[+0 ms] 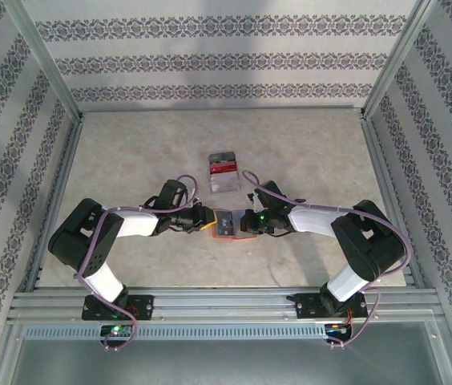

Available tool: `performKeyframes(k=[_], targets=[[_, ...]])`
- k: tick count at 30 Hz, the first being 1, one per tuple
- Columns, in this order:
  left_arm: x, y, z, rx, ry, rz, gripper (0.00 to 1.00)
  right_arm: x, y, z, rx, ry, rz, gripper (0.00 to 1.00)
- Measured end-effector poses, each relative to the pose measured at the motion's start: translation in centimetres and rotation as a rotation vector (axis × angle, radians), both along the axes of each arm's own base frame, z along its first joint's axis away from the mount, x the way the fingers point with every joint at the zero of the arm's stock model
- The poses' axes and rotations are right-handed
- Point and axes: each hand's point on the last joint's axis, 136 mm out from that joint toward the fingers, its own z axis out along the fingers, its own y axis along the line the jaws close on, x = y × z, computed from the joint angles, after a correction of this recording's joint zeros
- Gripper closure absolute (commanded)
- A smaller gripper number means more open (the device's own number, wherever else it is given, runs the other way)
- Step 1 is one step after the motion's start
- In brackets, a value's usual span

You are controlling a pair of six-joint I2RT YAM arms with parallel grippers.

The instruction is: Take the credit cards out of the card holder

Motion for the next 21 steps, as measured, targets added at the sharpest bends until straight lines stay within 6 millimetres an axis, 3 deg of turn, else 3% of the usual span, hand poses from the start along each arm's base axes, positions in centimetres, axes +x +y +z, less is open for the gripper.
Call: performKeyframes(k=[15,21], targets=[[-0.7,0.7,-1.9,0.034,0.038,0.010,0.94,0.2,-0.3,0.3,0.016,0.009,-0.007,0.91],[-0.7,0.7,-2.0,0.034,0.040,0.009,0.94,0.0,-0.2,2.2,0.050,-0.002,-0.004,0.83]])
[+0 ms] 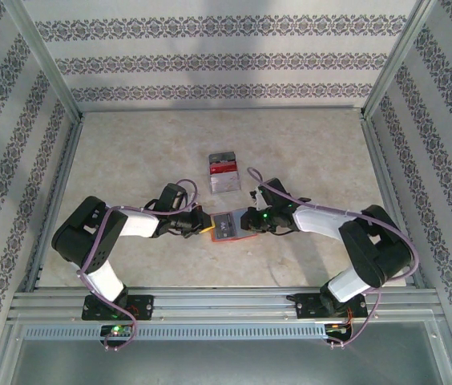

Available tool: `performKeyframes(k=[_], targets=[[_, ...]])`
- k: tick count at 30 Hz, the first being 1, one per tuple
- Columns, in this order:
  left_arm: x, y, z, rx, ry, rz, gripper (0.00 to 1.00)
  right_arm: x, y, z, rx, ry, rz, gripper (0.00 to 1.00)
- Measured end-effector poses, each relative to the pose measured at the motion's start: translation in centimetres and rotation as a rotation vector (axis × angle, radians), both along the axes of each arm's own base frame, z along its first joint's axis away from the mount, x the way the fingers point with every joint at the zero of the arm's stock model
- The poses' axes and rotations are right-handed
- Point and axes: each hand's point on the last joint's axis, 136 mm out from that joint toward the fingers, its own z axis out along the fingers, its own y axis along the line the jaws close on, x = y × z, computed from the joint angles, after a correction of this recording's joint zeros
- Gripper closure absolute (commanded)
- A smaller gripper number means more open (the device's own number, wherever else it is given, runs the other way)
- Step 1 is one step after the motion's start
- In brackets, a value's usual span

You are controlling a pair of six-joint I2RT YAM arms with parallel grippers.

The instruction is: Take the credit cards out of the card holder

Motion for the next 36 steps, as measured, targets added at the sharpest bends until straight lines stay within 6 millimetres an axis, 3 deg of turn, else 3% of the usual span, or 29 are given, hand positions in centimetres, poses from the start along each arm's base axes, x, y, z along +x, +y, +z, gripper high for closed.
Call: performKeyframes(k=[8,12,22,36], targets=[[0.0,-0.1,0.1,-0.007,-0.005,-0.003,0.94,1.7,1.7,5.9,0.097,-0.085,0.020,0.82],[0.1,-0.2,0.2,-0.011,-0.008,-0.004,0.95,1.7,3.0,7.1,0.122,-0.090,0.051,0.83],[-0.1,-0.1,0.0,-0.012,-0.004,0.001,0.95,1.2,4.8,2.6,0.109,0.037,0.059,0.80],[-0.1,0.0,-0.1,-0.011,-0.001,0.004,0.96,0.5,3.1,-0.7,0.069,0.109,0.016,0.79]])
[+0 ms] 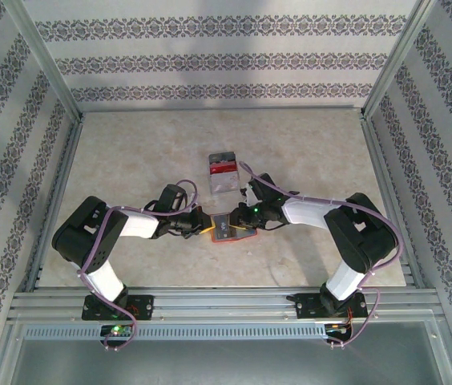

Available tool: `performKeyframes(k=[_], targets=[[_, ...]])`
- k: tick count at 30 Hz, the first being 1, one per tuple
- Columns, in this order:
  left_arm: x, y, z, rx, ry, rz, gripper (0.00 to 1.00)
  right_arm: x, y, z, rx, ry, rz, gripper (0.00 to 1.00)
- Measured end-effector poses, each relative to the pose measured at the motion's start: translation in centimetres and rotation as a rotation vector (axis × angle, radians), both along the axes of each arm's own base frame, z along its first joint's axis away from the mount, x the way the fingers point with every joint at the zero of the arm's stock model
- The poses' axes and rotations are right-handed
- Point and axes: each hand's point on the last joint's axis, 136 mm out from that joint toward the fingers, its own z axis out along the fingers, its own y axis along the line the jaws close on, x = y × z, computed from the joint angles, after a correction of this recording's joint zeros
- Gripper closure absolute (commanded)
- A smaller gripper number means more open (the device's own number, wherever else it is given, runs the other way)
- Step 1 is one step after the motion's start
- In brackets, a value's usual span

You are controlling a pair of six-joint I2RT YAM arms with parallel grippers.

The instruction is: Take the credit cards out of the card holder

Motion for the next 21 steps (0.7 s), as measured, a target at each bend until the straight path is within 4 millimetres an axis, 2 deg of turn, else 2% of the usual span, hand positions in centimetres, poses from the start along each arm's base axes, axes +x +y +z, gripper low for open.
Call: performKeyframes(k=[6,21], targets=[[-0.08,0.13,-0.43,0.007,0.013,0.002,0.96,-0.02,-0.53,-0.44,-0.004,0.010,-0.012,0.77],[-0.08,0.13,-0.66,0.007,0.022,0.001,0.96,-0.15,0.32,-0.85,0.103,0.044,0.020,0.78]])
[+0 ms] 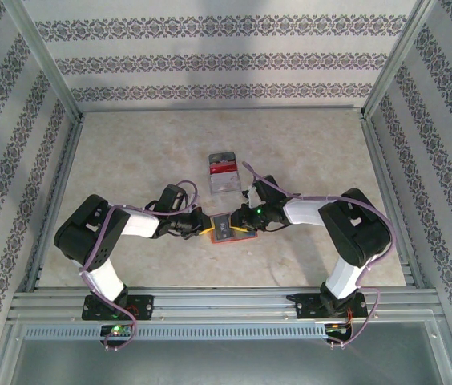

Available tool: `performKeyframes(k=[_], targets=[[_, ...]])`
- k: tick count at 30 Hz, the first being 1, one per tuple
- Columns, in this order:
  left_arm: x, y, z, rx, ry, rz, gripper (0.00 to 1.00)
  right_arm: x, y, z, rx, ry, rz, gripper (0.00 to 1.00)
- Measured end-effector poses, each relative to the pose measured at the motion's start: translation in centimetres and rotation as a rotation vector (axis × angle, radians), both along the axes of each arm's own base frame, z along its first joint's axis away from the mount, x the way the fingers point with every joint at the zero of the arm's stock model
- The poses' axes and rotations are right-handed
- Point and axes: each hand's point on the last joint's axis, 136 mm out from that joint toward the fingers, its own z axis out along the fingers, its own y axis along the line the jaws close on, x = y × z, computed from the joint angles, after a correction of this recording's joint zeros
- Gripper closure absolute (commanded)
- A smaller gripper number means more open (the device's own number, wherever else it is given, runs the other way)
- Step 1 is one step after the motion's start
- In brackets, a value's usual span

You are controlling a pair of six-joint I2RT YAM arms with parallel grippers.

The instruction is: Take the credit cards out of the card holder

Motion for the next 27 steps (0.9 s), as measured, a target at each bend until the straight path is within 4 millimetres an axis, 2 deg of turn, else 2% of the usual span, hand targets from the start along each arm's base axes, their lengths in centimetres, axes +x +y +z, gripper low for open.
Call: performKeyframes(k=[10,27], targets=[[-0.07,-0.08,0.01,-0.003,0.006,-0.005,0.96,-0.06,0.32,0.08,0.032,-0.004,0.003,0.81],[-0.07,-0.09,-0.01,0.002,0.020,-0.006,0.99,-0.01,0.20,0.10,0.067,-0.013,0.000,0.93]])
